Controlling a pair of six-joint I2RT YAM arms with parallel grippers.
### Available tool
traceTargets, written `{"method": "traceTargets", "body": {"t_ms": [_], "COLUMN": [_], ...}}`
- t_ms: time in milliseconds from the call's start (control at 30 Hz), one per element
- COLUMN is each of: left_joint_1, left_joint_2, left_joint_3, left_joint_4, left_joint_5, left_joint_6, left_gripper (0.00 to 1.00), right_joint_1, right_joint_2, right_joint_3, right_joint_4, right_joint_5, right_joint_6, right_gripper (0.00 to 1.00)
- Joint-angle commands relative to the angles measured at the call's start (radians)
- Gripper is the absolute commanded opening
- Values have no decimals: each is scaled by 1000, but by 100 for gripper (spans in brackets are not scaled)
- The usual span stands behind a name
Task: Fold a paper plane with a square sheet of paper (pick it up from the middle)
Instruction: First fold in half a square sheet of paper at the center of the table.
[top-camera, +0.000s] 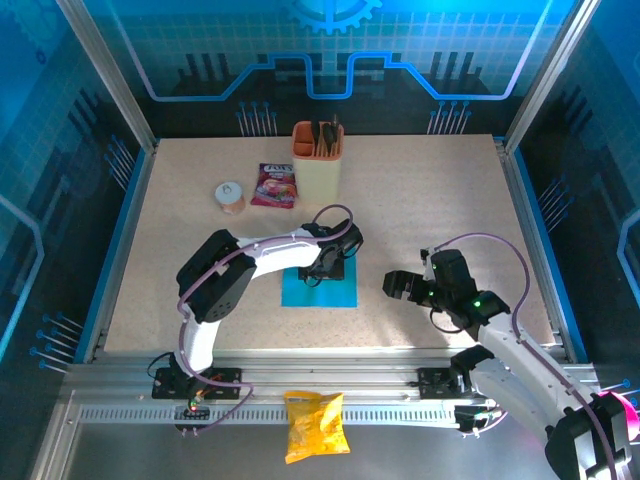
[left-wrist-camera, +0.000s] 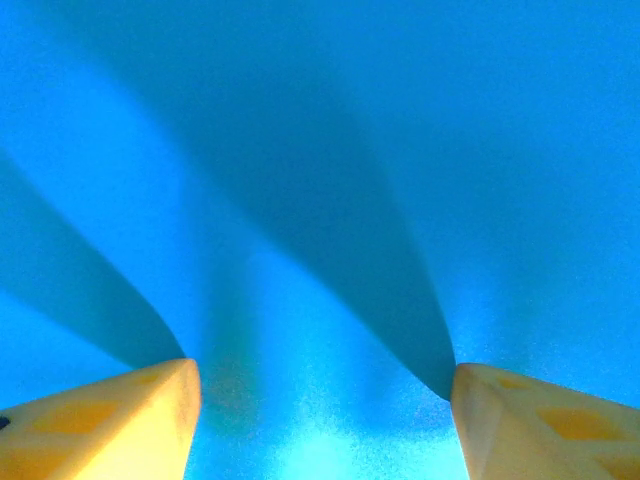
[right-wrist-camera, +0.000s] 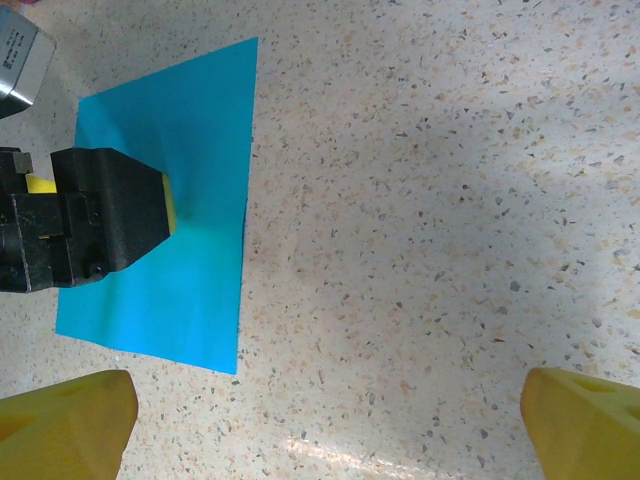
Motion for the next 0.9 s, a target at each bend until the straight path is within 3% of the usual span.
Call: {"method": "traceTargets", "body": {"t_ms": [0, 133, 567, 700, 867], "left_joint_1": [-1, -1, -21, -42, -71], "left_joint_2": [16, 0, -228, -281, -369], "left_joint_3": [-54, -65, -33, -32, -118], "left_joint_4": [-23, -23, 8, 65, 264], "left_joint_5": [8, 1, 25, 78, 176], "left_joint_6": [-13, -8, 57, 72, 41], "left_gripper": [65, 60, 23, 22, 24], "right_joint_1": [-17, -20, -25, -27, -31], "right_joint_2": [-14, -16, 3, 12, 25], "right_joint_3": [31, 32, 29, 29, 42], "right_joint_4": [-24, -23, -10, -4, -13], "right_joint_5": [-13, -13, -19, -23, -19], "right_joint_6": [-2, 0, 5, 7, 1], "right_gripper": [99, 99, 99, 99, 99]}}
